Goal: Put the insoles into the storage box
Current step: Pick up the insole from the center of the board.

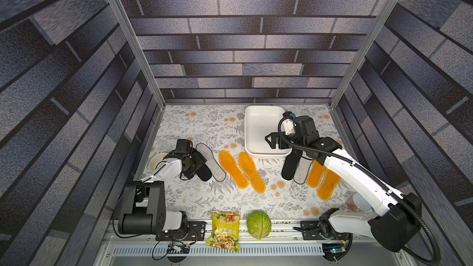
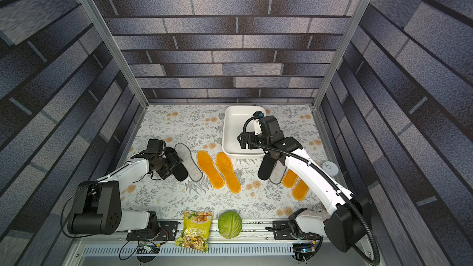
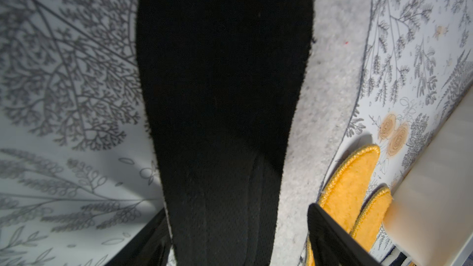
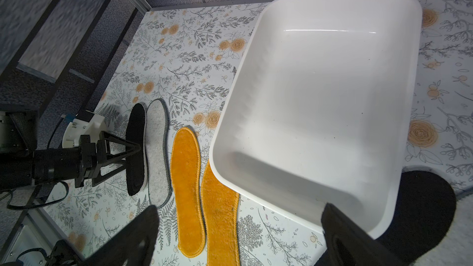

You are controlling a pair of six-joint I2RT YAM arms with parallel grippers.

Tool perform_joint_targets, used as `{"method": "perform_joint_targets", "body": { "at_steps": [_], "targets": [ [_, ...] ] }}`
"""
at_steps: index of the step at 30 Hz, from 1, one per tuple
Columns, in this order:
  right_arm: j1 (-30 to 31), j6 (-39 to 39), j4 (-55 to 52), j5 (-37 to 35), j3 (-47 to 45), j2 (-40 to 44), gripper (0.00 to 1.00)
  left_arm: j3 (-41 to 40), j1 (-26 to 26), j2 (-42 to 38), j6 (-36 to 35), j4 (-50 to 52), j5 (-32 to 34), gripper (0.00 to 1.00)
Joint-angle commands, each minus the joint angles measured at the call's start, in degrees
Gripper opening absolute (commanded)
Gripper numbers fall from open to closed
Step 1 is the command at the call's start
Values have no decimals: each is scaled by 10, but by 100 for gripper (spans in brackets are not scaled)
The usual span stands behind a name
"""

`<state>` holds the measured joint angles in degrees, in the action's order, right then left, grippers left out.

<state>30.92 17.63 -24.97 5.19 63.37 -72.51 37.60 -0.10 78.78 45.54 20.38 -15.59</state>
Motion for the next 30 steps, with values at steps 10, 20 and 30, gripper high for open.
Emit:
{"method": "perform_joint_targets", "body": {
  "at_steps": [10, 20, 30],
  "targets": [
    [7, 10, 18, 43, -9, -8, 100, -70, 24, -19, 34, -33, 4, 74],
    [14, 17, 30, 46, -5, -24, 100, -58, 34, 0, -13, 32, 40, 69],
    [17, 17, 35, 52, 3, -42, 100, -27, -3, 43, -12, 44, 91, 71]
  ]
}}
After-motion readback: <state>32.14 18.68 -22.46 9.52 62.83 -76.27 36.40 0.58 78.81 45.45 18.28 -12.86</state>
